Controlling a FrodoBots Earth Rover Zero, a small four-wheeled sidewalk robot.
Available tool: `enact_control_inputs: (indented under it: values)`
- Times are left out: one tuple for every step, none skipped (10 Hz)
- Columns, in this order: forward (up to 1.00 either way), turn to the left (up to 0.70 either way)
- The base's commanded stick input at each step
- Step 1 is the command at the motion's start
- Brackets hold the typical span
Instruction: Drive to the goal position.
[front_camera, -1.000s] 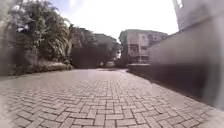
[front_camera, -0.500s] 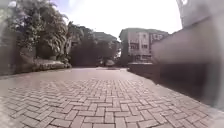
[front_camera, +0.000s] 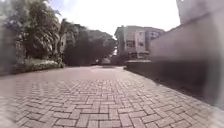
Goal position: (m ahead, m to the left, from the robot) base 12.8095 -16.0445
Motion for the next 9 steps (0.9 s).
enact_control_inputs:
  values:
    - [0.69, 0.03]
    - [0.69, 0.03]
    - [0.69, 0.03]
    - [0.69, 0.03]
    - [0.69, 0.03]
    - [0.69, 0.03]
    - [0.69, 0.03]
    - [0.69, 0.03]
    - [0.69, 0.03]
